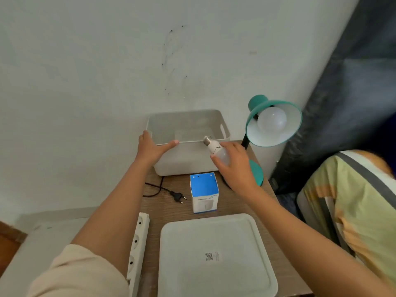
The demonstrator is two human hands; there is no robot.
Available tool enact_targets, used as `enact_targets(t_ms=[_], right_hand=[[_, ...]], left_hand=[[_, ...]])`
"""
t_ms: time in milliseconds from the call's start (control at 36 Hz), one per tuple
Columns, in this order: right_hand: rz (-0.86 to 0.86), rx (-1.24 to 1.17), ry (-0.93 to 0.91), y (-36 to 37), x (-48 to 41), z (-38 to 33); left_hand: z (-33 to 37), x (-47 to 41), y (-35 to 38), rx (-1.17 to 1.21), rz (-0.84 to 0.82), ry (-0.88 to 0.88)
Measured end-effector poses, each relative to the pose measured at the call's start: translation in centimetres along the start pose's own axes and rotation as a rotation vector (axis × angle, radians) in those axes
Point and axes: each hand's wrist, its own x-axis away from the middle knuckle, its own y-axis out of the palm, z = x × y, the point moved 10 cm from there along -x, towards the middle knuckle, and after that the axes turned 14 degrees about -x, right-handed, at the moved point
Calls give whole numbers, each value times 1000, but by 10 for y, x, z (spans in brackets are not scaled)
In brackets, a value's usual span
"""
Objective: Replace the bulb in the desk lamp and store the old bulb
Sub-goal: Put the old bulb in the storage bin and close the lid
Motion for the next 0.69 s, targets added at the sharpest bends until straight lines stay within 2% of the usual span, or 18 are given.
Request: enact_targets(t_ms=[139, 278, 361, 528, 694], right_hand=[[-14, -40, -67, 17, -46, -28], [-13, -87, 107, 31, -107, 0], [-99, -63, 181, 54, -129, 19], [-375, 1, 201, 104, -149, 29], [-475, 155, 158, 133, -155, 40]], left_hand=[[-1, 0, -2, 39, 0, 14], [1, -2, -1, 77, 39, 33], [-2, -8, -2, 88, 47, 39], [-6, -12, -2, 149, 81, 48], [-22, -11, 2, 166, 89, 30]])
